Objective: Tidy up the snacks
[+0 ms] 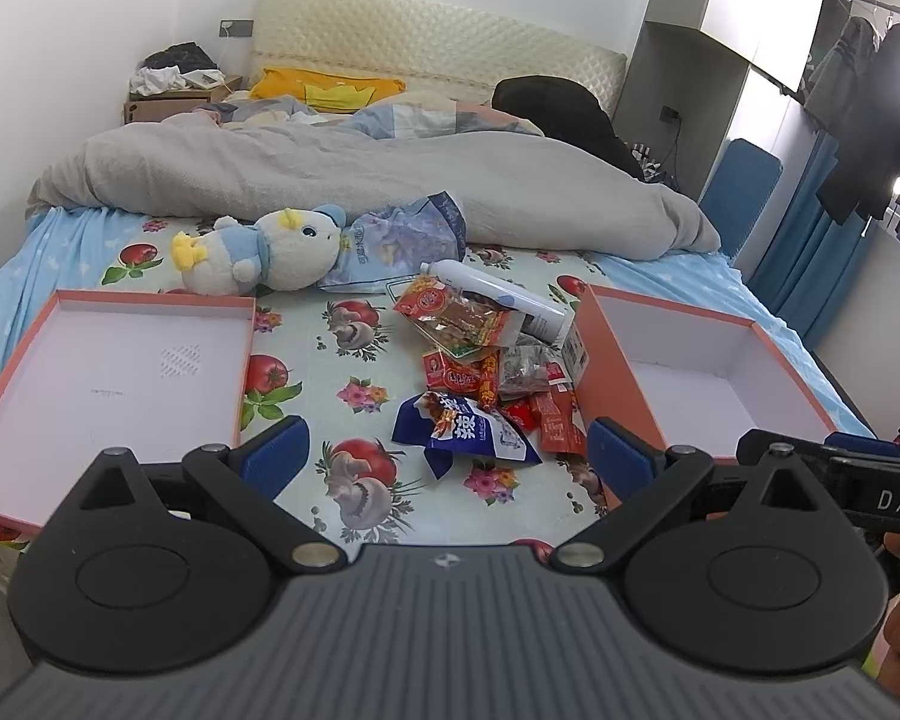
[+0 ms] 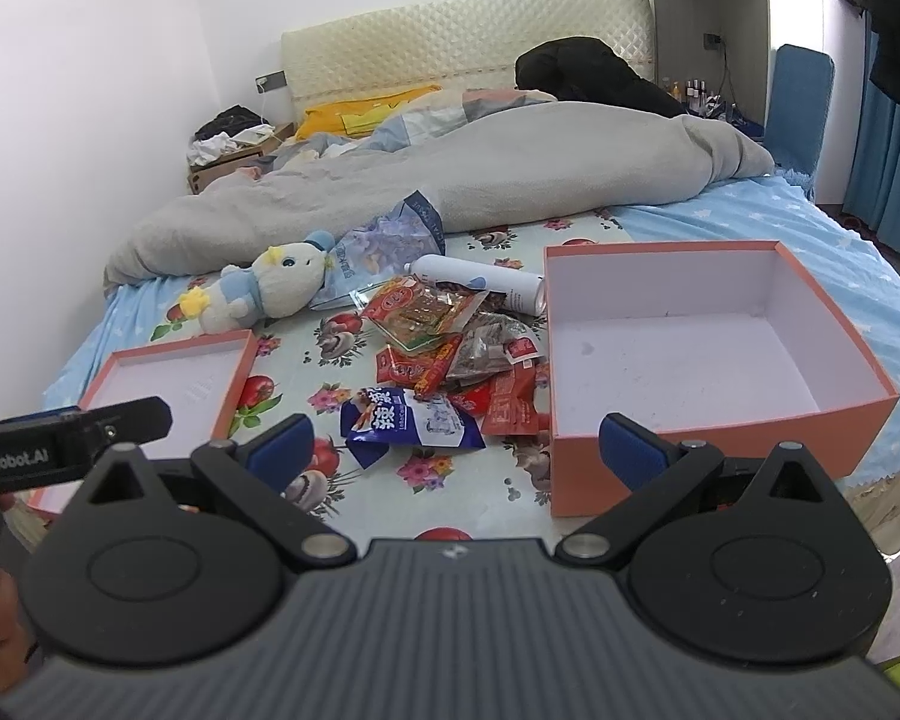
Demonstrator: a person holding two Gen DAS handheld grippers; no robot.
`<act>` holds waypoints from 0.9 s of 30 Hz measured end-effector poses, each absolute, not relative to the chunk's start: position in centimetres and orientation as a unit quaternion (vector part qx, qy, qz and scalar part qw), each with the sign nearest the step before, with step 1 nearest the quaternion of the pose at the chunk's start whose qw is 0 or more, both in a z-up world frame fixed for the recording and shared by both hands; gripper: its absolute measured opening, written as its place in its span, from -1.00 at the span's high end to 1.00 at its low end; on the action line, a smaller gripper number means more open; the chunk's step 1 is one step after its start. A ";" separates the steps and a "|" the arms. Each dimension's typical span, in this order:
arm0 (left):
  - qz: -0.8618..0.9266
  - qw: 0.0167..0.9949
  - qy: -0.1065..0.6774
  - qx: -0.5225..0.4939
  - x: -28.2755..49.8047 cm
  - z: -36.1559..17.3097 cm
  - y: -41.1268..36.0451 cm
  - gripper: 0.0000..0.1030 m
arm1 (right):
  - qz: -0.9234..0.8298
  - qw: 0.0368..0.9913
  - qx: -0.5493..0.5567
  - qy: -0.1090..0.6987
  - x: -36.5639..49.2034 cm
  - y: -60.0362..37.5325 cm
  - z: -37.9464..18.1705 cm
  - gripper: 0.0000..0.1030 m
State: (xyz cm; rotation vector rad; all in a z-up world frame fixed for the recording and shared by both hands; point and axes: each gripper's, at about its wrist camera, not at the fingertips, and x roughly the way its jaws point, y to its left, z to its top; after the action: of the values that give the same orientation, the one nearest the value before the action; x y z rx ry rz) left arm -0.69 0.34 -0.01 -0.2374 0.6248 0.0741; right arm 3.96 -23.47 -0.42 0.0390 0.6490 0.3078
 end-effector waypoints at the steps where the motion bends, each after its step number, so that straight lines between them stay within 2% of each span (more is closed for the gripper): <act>1: 0.036 0.944 0.307 -0.117 -0.7 0.0 0.4 -0.95 | 0.150 0.936 0.018 0.317 4.0 -23.5 -0.4 -1.00; 27: 0.032 0.946 0.301 -0.114 -0.6 0.2 0.1 -0.95 | 0.149 0.937 0.023 0.316 4.0 -23.8 -0.2 -1.00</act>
State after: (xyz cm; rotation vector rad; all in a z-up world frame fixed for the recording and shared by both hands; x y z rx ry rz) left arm -0.57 0.08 0.22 -0.2320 0.6122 0.0653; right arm 4.00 -23.80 -0.21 0.0465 0.6457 0.3052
